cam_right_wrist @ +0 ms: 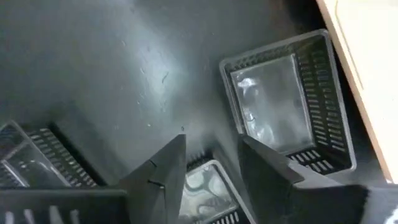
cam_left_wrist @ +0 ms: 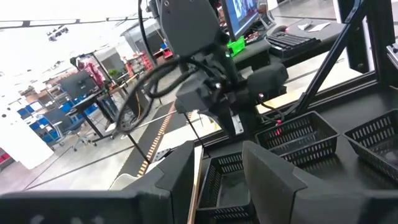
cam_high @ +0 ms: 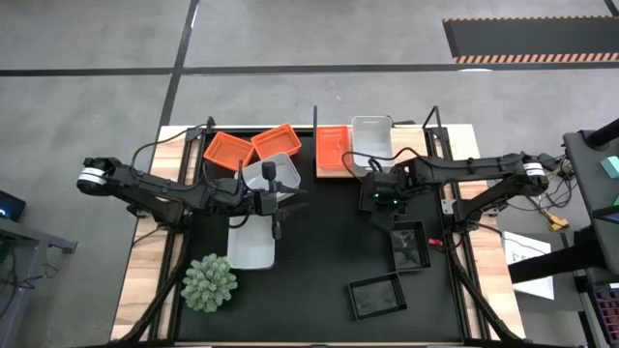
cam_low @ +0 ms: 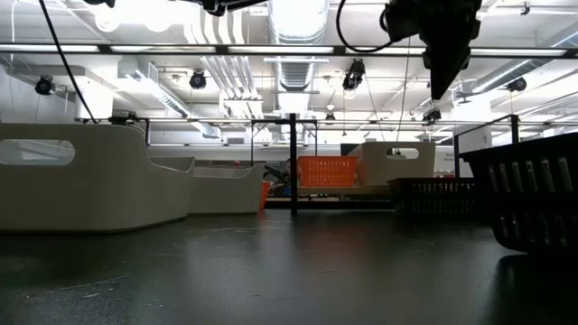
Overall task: Stack baskets on shelf by color
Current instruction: Put the top black bin on the shelf
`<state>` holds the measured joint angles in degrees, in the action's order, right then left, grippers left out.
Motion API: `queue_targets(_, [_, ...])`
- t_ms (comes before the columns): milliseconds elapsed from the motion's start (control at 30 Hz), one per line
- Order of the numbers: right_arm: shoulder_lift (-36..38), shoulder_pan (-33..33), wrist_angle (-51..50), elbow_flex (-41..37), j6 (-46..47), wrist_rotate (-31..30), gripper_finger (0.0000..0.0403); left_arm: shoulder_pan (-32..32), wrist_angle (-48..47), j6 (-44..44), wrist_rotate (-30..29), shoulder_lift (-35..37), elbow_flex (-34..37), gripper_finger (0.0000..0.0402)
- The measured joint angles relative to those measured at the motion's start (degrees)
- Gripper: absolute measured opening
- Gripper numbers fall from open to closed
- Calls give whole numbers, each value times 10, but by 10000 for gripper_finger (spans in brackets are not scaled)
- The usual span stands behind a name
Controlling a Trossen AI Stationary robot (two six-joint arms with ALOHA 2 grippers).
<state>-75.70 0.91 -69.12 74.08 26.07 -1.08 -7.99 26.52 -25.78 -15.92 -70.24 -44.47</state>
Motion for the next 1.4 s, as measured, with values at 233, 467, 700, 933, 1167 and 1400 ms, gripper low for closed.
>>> queue_targets(233, [-49, -1, 33, 0, 117, -64, 150, 0, 0, 0, 0, 0, 0, 121])
queue_targets(467, [-123, -1, 40, -1, 187, -126, 136, 0, 0, 1, 0, 0, 0, 121])
queue_targets(700, [-178, -1, 45, 5, 272, -201, 135, 0, 0, 5, 0, 0, 8, 121])
queue_targets(933, [-204, -2, 52, 5, 357, -231, 151, 0, 0, 3, -9, 0, 11, 121])
queue_targets(1167, [-219, -2, 73, 5, 375, -244, 157, 0, 0, 0, -10, 0, 16, 121])
queue_targets(1400, [-240, -5, 92, 5, 374, -247, 156, 0, 0, -1, -11, 0, 17, 121])
